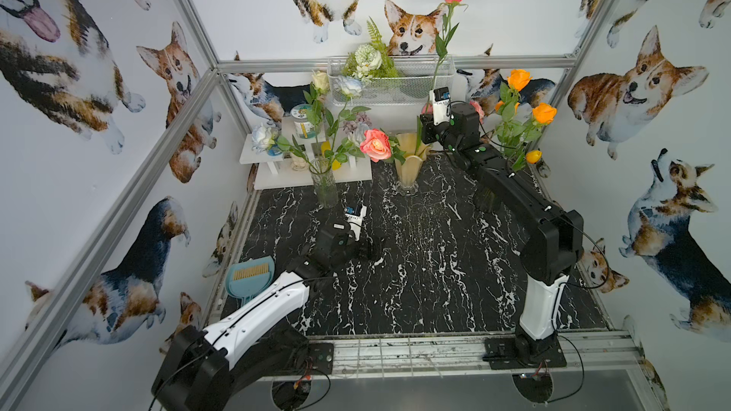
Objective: Arrange the flowers in different vases according to their variety
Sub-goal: Insert the flower into the vase.
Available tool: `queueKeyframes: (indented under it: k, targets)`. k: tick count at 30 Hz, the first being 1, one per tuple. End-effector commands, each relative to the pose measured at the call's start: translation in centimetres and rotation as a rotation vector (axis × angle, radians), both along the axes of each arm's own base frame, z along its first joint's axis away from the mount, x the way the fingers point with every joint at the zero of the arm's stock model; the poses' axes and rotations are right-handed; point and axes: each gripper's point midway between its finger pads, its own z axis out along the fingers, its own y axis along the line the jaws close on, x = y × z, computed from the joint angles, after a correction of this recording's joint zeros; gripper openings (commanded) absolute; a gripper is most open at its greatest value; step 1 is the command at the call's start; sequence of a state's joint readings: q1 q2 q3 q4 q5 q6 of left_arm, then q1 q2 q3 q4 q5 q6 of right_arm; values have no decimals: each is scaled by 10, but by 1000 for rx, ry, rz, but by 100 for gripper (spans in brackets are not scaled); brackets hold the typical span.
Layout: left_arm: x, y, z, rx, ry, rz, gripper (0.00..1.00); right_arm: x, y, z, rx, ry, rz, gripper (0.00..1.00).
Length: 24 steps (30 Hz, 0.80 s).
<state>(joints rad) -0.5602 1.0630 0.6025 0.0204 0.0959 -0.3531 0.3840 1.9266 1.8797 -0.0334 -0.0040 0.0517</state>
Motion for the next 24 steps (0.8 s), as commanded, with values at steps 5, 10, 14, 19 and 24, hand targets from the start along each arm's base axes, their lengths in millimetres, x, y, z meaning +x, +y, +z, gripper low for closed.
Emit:
queueKeyframes:
  k: [5,10,14,19,24]
  targets:
    - [3,0,2,-19,-10,5,99,-5,17,-27,-13,35,19,20]
    - [3,3,2,-23,-8,16,99,-14,14,-25,-5,21,3,61]
    - [4,3,2,-23,-7,18,99,-22,10,-20,-2,12,-1,70]
    - [6,3,3,-21,-10,21,99,-34,6,-18,5,13,5,72]
    - [8,6,2,-18,-11,35,99,-50,3,-16,23,16,17,74]
